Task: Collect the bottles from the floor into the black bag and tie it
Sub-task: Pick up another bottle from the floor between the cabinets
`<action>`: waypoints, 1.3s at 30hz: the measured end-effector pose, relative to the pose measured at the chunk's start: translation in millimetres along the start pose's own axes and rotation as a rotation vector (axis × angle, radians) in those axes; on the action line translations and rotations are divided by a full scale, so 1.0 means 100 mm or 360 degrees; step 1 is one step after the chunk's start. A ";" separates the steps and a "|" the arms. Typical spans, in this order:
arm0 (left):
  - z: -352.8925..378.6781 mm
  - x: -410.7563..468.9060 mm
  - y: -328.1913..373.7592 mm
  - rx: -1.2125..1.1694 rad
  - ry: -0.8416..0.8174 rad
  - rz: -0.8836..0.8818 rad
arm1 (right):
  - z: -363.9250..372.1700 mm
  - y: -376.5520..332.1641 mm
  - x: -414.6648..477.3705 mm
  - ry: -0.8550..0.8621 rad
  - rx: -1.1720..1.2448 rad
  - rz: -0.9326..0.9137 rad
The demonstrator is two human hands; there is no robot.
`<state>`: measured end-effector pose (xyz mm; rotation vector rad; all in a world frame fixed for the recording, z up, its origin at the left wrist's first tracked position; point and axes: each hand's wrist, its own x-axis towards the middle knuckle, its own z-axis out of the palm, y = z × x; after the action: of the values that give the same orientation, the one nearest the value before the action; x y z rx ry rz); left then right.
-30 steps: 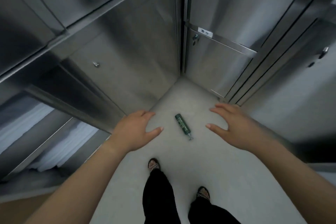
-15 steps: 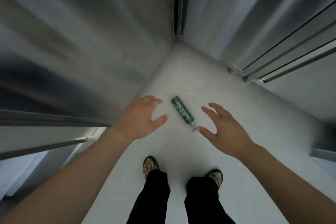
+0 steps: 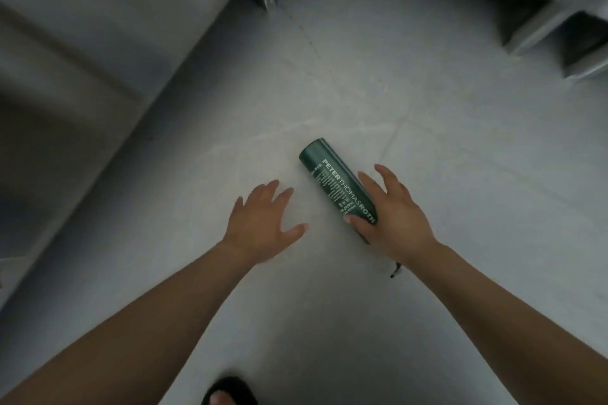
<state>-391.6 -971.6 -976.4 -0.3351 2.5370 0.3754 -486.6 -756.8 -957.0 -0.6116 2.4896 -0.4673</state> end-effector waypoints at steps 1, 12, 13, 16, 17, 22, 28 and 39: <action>0.19 0.07 -0.04 0.0034 0.0017 -0.0002 | 0.10 0.04 0.09 0.0030 0.0036 -0.0002; 0.66 0.15 -0.20 0.0114 0.0138 0.0093 | 0.37 0.03 0.17 0.0076 0.0179 0.0005; 0.68 0.15 -0.22 0.0131 0.0165 0.0103 | 0.39 0.05 0.18 0.0098 0.0192 -0.0004; 0.72 0.15 -0.25 0.0154 0.0188 0.0102 | 0.40 0.08 0.22 0.0131 0.0225 -0.0007; 0.70 0.15 -0.25 0.0147 0.0164 0.0098 | 0.38 0.08 0.21 0.0119 0.0232 0.0008; 0.14 -0.11 -0.16 -0.0157 -0.0128 -0.0046 | -0.07 -0.10 -0.13 0.0075 0.0341 0.0112; -1.24 -1.23 0.37 -0.0518 -0.0001 -0.0125 | -1.38 -0.64 -1.21 0.0060 0.0546 0.0151; -4.65 -3.79 1.58 -0.0712 0.0306 0.0009 | -5.08 -2.28 -3.09 0.0137 0.0559 -0.0182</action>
<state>-354.6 -918.7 -359.3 -0.5527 2.6201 0.9589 -465.2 -689.9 -324.1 -0.6021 2.3771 -0.9675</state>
